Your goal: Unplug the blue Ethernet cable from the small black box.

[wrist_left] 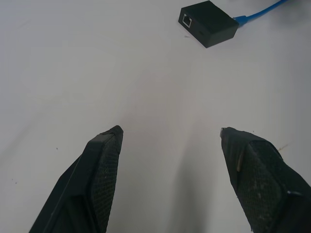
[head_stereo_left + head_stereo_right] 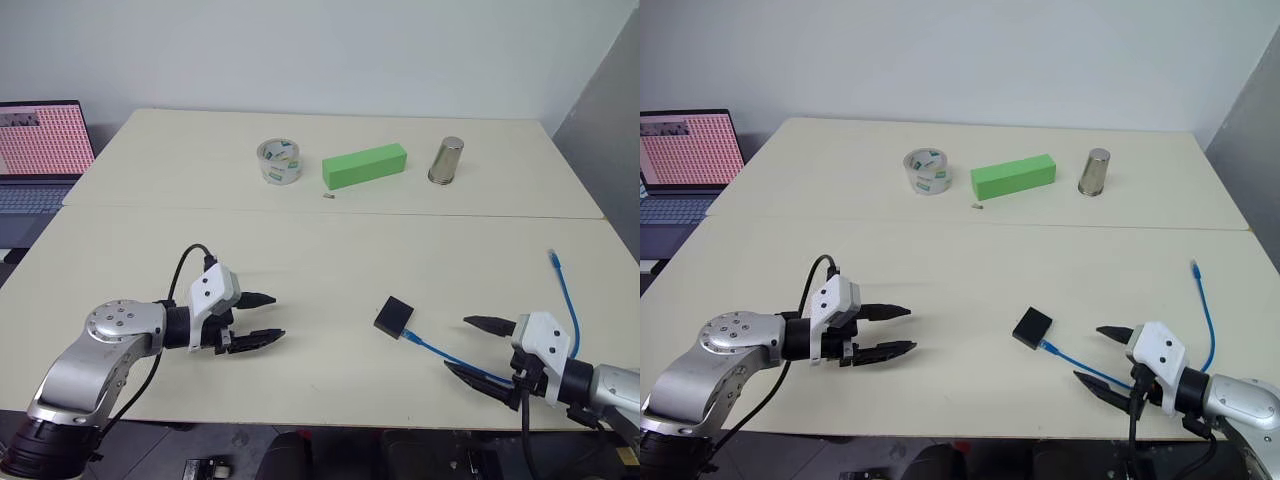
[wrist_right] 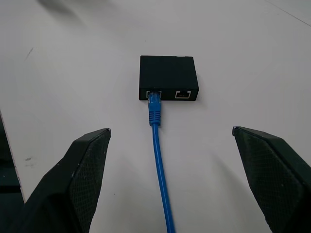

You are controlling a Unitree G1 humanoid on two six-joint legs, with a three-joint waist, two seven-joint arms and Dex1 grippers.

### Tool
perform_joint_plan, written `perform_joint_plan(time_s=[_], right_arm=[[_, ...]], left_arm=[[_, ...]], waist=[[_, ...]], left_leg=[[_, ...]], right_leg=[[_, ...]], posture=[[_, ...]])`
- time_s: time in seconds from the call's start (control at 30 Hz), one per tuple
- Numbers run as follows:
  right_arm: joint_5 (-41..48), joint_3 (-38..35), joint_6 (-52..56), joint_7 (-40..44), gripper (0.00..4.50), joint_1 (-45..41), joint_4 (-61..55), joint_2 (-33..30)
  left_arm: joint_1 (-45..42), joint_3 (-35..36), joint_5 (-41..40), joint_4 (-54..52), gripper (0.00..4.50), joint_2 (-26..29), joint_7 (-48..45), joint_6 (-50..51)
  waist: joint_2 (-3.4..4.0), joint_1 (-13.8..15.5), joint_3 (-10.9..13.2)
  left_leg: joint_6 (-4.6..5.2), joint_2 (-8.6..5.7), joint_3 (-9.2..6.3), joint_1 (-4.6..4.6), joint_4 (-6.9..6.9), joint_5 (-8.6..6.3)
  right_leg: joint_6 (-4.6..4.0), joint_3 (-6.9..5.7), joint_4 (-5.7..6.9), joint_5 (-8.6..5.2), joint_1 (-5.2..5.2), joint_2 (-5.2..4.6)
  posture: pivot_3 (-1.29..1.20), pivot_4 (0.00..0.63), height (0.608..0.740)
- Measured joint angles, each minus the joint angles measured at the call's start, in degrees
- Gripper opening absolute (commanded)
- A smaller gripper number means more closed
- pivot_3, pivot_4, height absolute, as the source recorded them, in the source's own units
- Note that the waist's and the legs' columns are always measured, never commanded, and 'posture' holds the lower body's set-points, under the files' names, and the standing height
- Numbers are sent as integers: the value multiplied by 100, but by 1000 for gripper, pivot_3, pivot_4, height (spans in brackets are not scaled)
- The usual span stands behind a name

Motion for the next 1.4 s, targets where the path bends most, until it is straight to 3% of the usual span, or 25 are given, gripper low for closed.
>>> perform_joint_plan(time_s=[0.53, 1.0, 1.13, 1.4], right_arm=[[-135, 79, 9, -41, 4241, 92, -57, 2], [-918, 1693, 398, -727, 4241, -926, 432, 486], [-1138, 2052, 427, -888, 3535, -1412, 903, 781], [-1294, 2282, 434, -837, 1522, -1648, 963, 780]], left_arm=[[69, -97, -156, -352, 3419, 5, -137, 121], [-6, -591, -131, -553, 3419, -44, -310, 118], [-55, -626, -119, -545, 3439, -101, -269, 114], [-112, -638, -99, -409, 3439, -296, -113, 112]], waist=[[0, -1, 0], [0, -3, 1], [2, 2, 2], [1, -1, 1]], left_leg=[[-1, 0, 1, 0, 0, 0], [-1, -1, 0, -1, 0, 1], [-1, -1, 0, -1, 1, 1], [0, 0, -1, 1, 1, 0]], right_leg=[[0, 2, 0, 0, 1, 1], [0, 3, 0, 0, -2, 3], [0, 2, 0, 0, -3, 3], [0, 2, 2, 0, -2, 3]], posture=[[0, 150, 740], [0, 150, 740], [0, 150, 740], [0, 150, 740]])
